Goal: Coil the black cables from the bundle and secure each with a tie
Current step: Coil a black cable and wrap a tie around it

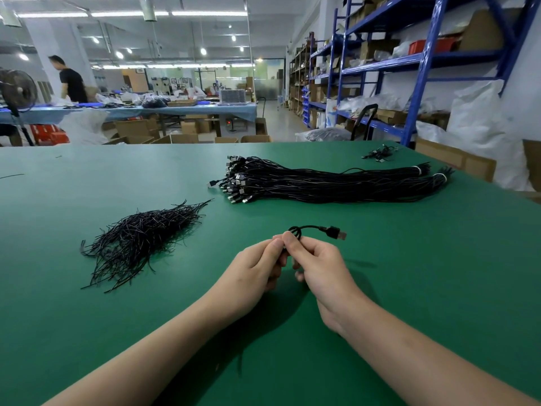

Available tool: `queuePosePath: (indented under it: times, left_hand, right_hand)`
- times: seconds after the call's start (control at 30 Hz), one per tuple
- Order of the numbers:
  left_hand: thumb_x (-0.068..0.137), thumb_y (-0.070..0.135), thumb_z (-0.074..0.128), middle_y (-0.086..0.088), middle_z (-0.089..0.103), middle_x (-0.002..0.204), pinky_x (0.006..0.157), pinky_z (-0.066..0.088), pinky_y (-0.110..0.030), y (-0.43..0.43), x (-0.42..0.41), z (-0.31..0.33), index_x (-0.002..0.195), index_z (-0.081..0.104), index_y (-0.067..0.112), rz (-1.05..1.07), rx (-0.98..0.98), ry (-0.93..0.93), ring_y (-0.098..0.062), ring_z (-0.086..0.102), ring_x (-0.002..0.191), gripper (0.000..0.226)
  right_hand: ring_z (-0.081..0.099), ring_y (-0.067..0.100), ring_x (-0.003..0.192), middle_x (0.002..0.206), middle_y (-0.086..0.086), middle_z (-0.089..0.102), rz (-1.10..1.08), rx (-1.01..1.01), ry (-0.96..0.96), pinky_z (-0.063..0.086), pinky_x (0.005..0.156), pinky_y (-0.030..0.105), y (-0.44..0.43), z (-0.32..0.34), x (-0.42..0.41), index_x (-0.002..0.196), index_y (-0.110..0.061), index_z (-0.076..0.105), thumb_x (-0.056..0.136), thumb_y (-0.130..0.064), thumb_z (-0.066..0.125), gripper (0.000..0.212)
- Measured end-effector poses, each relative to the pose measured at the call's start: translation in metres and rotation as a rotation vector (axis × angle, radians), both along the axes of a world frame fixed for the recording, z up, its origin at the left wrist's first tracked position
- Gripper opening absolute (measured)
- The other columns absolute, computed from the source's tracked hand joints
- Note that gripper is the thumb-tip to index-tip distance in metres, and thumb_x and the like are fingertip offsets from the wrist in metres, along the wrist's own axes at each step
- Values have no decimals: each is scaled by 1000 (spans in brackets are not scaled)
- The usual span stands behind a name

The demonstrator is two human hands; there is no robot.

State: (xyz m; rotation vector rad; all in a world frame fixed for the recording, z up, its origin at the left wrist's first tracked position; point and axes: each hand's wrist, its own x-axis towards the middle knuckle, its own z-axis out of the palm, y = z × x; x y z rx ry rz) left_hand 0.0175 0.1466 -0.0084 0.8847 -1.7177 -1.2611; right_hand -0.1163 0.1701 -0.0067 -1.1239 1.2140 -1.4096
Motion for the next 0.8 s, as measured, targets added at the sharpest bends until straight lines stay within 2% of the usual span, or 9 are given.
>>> queuePosePath:
  times: [0.1,0.23,0.37,0.43,0.53,0.63,0.67,0.73,0.8]
  left_hand:
    - [110,31,33,11,33,60,49,28,-19,5,-2,1,84,48,10,-67,78,-6,-9,28,54,36]
    - [111,36,30,0,54,68,56,37,-27,6,5,10,92,59,10,-114,35,-123,-21,47,63,43]
    - [101,52,47,-1,69,89,68,40,-29,3,14,14,101,75,17,-121,65,-192,-18,52,78,45]
    - [96,59,55,-1,72,99,70,40,-25,2,17,17,108,78,20,-154,151,-169,-15,55,86,46]
    - [95,56,53,-2,73,107,68,42,-20,2,22,22,112,77,19,-253,251,-94,-11,64,93,47]
    - [95,54,54,-4,72,107,72,43,-23,3,26,25,108,78,20,-330,311,-56,-12,65,94,43]
    - [93,53,56,-4,73,105,74,45,-24,3,27,25,109,78,20,-343,329,-50,-12,66,95,42]
    - [89,48,62,-4,75,100,74,52,-23,3,29,25,111,78,19,-358,364,-30,-14,70,93,40]
    - [88,42,67,-5,75,95,72,55,-23,2,29,24,107,79,18,-354,366,-19,-15,71,88,33]
  right_hand:
    - [49,-2,51,57,-14,57,-12,-28,-28,38,52,10,2,-1,-3,93,-17,80,97,-32,64,22]
    - [42,6,52,59,-2,54,25,-82,-8,36,48,18,4,3,-11,85,-14,79,98,-27,64,24]
    - [42,7,50,57,-1,53,51,-99,47,37,47,18,4,7,-20,85,-12,78,98,-26,64,24]
    - [43,5,50,57,-2,54,75,-106,89,36,48,16,4,9,-22,85,-13,77,98,-27,64,23]
    - [48,5,49,58,1,58,137,-132,114,37,50,12,5,14,-25,85,-13,75,99,-27,62,24]
    - [56,12,50,66,19,68,227,-145,104,39,51,12,7,16,-26,88,-8,72,101,-26,60,24]
    - [57,10,51,64,15,69,242,-143,102,39,51,10,7,16,-25,87,-9,71,101,-25,60,24]
    - [57,4,52,56,-5,64,244,-132,114,39,51,8,6,15,-24,85,-13,72,100,-25,61,22]
    - [52,5,54,55,-10,57,233,-124,136,39,52,9,5,13,-23,83,-16,73,99,-26,63,21]
